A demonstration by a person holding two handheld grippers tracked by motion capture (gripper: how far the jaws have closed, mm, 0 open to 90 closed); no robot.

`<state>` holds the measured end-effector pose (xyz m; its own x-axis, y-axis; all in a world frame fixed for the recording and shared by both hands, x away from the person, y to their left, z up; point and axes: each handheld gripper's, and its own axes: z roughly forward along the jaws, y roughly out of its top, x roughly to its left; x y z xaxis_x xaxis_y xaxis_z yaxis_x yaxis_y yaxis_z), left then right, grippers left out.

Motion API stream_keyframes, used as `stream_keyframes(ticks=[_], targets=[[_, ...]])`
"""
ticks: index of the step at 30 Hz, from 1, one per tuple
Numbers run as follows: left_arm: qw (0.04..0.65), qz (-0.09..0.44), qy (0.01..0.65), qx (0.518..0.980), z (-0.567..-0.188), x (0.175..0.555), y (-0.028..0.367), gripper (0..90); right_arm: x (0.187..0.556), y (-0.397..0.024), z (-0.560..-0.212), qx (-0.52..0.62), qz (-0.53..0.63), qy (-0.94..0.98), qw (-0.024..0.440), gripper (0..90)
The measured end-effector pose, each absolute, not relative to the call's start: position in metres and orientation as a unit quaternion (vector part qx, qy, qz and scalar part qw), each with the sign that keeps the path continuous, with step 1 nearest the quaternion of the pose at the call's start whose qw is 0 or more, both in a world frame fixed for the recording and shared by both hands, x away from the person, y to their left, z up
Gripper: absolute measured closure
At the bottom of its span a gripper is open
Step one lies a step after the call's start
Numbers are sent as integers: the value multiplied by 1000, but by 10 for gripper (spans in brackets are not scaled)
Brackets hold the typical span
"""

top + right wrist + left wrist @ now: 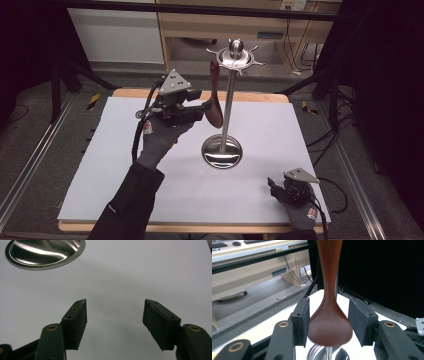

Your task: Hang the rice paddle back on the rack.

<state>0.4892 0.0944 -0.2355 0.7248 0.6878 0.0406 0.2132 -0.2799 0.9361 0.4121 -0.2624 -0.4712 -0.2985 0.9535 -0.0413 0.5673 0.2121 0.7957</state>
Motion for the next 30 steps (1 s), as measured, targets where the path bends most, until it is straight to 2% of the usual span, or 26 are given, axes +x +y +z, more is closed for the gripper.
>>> stream_keyframes(ticks=[6,16,30], targets=[[526,243,290,762,-259,478,118,472,412,-262,-472,525,346,727,275,349],[528,233,312,754,-291,465,147,460,413,-260,-473,524,341,729,278,331],[500,222,371,751,-351,453,202,451,412,-260,-474,528,336,729,278,316]])
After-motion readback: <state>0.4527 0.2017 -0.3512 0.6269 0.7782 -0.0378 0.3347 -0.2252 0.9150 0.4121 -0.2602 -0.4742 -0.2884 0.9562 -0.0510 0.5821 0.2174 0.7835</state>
